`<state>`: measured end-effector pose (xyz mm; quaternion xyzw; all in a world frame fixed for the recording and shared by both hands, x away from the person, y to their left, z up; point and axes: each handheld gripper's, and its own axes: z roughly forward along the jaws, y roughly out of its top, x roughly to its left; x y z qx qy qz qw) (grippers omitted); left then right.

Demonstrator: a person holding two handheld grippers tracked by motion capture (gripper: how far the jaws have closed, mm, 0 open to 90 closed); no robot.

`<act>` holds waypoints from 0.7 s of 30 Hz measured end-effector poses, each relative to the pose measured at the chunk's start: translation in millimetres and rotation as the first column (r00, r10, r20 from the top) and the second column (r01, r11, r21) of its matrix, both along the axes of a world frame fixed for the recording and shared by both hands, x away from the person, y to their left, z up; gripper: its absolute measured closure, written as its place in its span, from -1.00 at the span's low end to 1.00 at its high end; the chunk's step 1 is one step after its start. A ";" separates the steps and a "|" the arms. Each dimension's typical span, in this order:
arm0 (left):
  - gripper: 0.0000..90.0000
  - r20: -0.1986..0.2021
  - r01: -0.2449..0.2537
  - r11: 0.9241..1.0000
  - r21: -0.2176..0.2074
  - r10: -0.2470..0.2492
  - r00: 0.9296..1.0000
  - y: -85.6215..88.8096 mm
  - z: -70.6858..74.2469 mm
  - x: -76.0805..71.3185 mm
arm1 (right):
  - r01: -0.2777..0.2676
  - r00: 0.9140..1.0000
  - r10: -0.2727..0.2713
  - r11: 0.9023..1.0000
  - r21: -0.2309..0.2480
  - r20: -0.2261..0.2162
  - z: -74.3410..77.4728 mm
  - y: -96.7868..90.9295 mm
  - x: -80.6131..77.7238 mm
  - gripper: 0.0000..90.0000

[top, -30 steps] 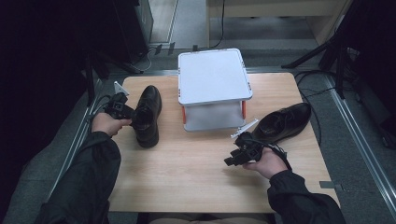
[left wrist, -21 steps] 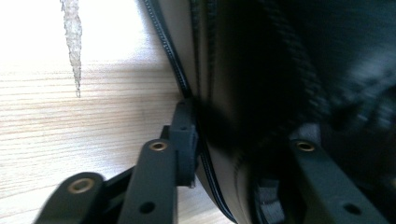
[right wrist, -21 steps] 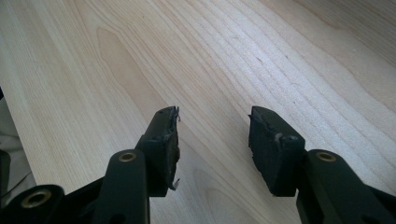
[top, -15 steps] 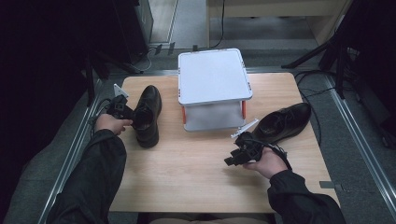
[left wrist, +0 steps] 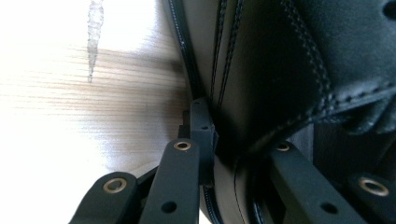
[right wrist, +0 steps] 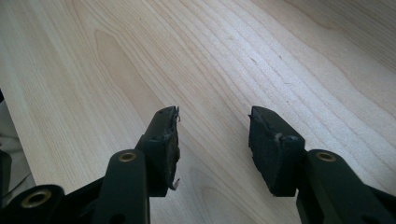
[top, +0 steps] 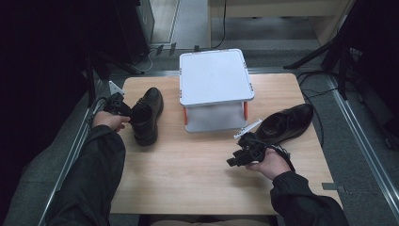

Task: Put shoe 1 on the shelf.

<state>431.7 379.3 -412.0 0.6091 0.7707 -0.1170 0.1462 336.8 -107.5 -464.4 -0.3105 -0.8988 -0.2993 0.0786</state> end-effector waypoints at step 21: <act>0.82 0.078 -0.007 1.000 0.020 0.005 0.997 -10.0 88.9 10.5 | -0.023 1.000 0.023 1.000 0.002 0.004 0.9 5.3 1.8 0.19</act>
